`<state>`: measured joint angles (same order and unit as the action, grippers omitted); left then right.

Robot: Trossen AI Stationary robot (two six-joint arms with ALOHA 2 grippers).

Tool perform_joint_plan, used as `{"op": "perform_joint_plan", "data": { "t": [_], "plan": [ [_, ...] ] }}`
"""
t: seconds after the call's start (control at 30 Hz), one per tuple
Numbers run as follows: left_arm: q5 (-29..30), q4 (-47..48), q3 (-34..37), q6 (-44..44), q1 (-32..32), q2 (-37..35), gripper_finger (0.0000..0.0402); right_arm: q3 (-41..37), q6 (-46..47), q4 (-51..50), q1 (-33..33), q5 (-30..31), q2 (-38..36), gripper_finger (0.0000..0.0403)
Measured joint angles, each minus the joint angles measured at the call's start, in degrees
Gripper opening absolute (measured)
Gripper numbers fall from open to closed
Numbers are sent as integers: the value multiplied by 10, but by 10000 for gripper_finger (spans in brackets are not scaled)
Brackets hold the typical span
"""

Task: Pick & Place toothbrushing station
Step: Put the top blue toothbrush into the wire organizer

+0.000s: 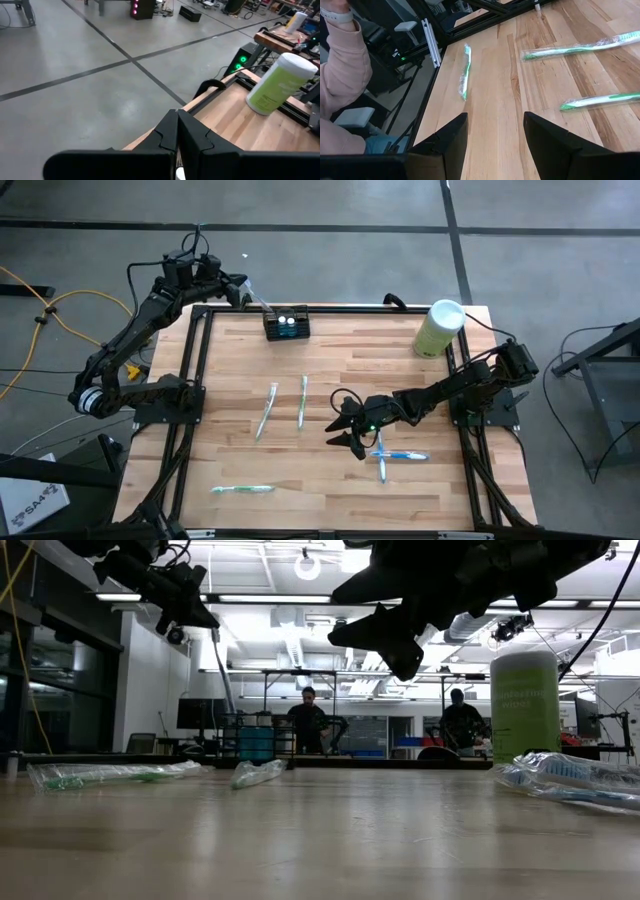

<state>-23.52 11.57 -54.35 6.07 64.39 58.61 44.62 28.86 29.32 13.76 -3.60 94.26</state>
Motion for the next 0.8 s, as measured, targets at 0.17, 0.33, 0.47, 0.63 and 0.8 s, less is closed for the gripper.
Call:
{"op": "perform_joint_plan", "data": {
  "t": [0.17, 0.33, 0.47, 0.63, 0.8],
  "plan": [
    [9, 6, 0, 0, 0, 0, 0, 0, 0, 0, 0, 0, 0, 184],
    [13, 32, 0, -13, 0, 1, 0, 0, 0, 0, 0, 0, 0, 184],
    [25, 56, 3, -22, -4, 17, 0, 0, 0, 0, 0, 0, 0, 184],
    [28, 51, 8, -26, -22, 49, 0, 0, 0, 0, 0, 0, 0, 184],
    [77, 28, 9, -32, -52, 80, 0, 0, 0, 0, 0, 0, 0, 184]
  ]
}}
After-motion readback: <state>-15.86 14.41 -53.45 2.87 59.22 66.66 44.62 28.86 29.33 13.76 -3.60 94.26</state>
